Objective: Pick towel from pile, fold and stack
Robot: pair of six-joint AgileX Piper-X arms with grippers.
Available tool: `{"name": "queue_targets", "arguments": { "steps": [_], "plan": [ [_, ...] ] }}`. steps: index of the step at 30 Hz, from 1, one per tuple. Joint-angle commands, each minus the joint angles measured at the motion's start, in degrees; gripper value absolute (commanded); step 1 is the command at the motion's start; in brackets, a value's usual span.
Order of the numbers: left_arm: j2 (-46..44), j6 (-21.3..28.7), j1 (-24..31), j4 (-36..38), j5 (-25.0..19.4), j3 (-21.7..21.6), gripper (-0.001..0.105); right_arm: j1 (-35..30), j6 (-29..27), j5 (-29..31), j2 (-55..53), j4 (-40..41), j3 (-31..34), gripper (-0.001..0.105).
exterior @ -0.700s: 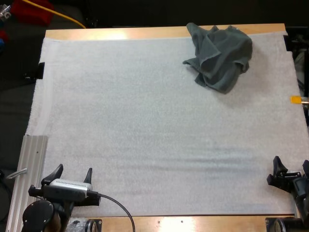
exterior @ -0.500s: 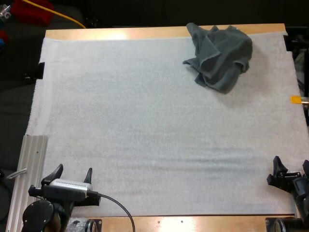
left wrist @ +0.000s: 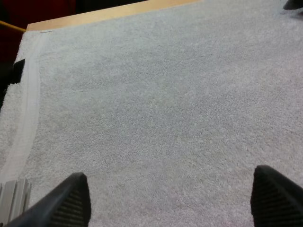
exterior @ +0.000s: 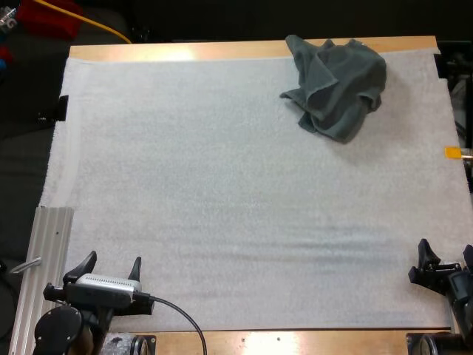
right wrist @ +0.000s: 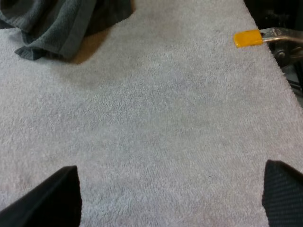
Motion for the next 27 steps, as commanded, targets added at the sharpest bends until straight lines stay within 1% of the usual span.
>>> {"name": "queue_targets", "arguments": {
  "steps": [1, 10, 13, 15, 19, 21, 25, 27],
  "plan": [
    [-7.9, 0.0, 0.1, -0.8, -0.2, 0.0, 0.068, -0.1, -0.3, -0.3, -2.5, 0.2, -0.4, 0.076],
    [-7.8, -0.6, 0.1, -0.7, 0.2, -0.1, 0.068, -0.1, 0.1, -0.3, -2.5, -0.6, -0.4, 0.076],
    [-6.9, -0.9, 0.1, 0.1, 1.8, -1.1, 0.068, -0.1, 0.3, -1.9, -2.5, -0.2, -0.7, 0.076],
    [-5.2, -0.9, 0.1, 1.0, 3.2, -2.3, 0.068, -0.1, 1.5, -3.0, -1.9, 1.2, -1.8, 0.076],
    [-1.2, -0.9, 0.1, 1.1, 5.5, -5.1, 0.068, -0.1, 1.6, -5.3, 0.7, 2.3, -4.1, 0.076],
    [2.3, -0.9, 0.1, 1.1, 6.8, -7.2, 0.068, -0.1, 1.9, -6.8, 3.3, 2.4, -5.6, 0.076],
    [8.7, -0.9, 0.1, 1.0, 9.9, -11.0, 0.068, -0.1, 1.9, -7.3, 8.8, 2.5, -8.4, 0.076],
    [12.6, -0.9, 0.1, 0.7, 11.2, -13.3, 0.068, -0.1, 1.7, -9.1, 12.6, 2.3, -10.1, 0.076]
  ]
}}
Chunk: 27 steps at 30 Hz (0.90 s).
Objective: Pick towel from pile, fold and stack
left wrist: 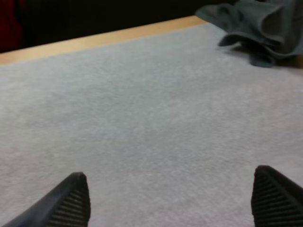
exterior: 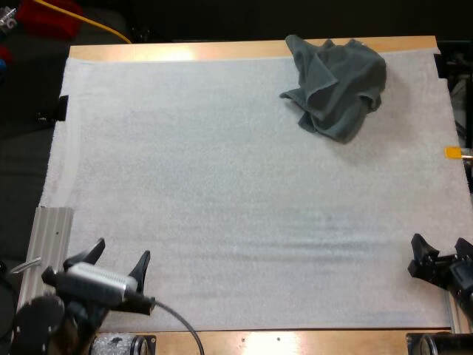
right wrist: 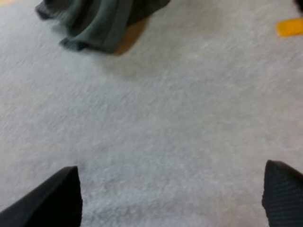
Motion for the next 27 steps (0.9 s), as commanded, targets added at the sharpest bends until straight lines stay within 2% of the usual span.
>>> {"name": "queue_targets", "arguments": {
  "steps": [1, 7, 17, 21, 24, 27],
  "plan": [
    [1.7, -0.6, 0.1, -0.6, 1.1, -1.4, 0.068, -0.1, -0.5, -1.6, 1.6, -0.4, -1.4, 0.076],
    [10.4, -0.6, -0.7, -1.7, 4.5, -6.8, 0.068, -0.1, -1.1, -5.8, 11.0, -2.7, -6.4, 0.076],
    [18.6, -0.6, -10.0, -3.5, 4.6, -12.6, 0.068, -0.1, -1.1, -14.7, 24.4, -7.1, -15.6, 0.076],
    [20.9, -0.6, -13.2, -3.5, 4.6, -14.2, 0.068, 0.0, -0.9, -16.9, 29.3, -8.2, -19.1, 0.076],
    [22.2, -0.6, -14.9, -3.5, 7.1, -14.8, 0.068, 0.0, -0.1, -17.7, 32.9, -9.4, -21.6, 0.076],
    [22.7, -0.6, -15.8, -3.3, 7.4, -14.8, 0.068, 0.0, 0.8, -17.9, 35.9, -10.0, -23.6, 0.076]
  ]
}}
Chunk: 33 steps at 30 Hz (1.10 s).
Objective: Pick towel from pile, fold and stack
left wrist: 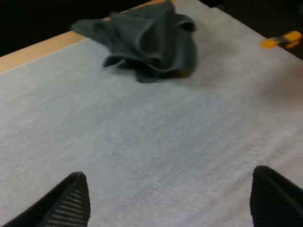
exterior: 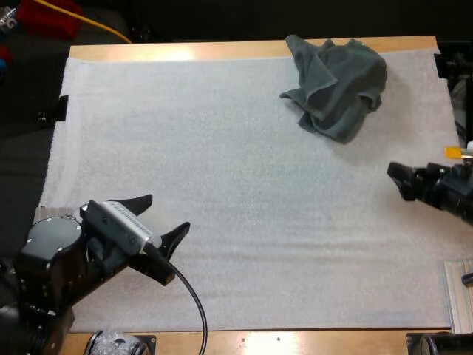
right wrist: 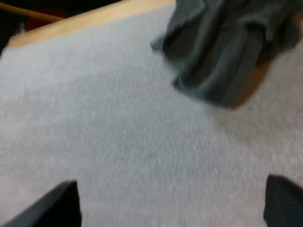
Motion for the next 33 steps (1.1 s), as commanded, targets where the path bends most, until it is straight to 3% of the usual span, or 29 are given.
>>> {"name": "queue_targets", "arguments": {
  "steps": [1, 13, 20, 26, 33],
  "plan": [
    [0.1, -0.6, -0.3, -0.2, 0.5, -0.4, 0.068, 0.0, 0.2, -0.7, 1.2, -0.8, -1.5, 0.076],
    [0.1, -0.6, -0.3, -0.2, 0.5, -0.4, 0.068, 3.0, 6.7, 0.3, 16.7, -6.7, -8.7, 0.076],
    [0.1, -0.6, -0.3, -0.2, 0.5, -0.4, 0.068, 4.9, 14.7, 2.4, 26.8, -11.7, -14.7, 0.076],
    [0.1, -0.6, -0.3, -0.1, 0.7, -0.4, 0.068, 6.2, 17.8, 2.4, 33.7, -14.3, -19.0, 0.076],
    [0.1, -0.6, -0.3, 0.2, 0.7, -0.4, 0.068, 9.7, 22.2, 2.2, 40.0, -20.0, -20.4, 0.076]
  ]
}}
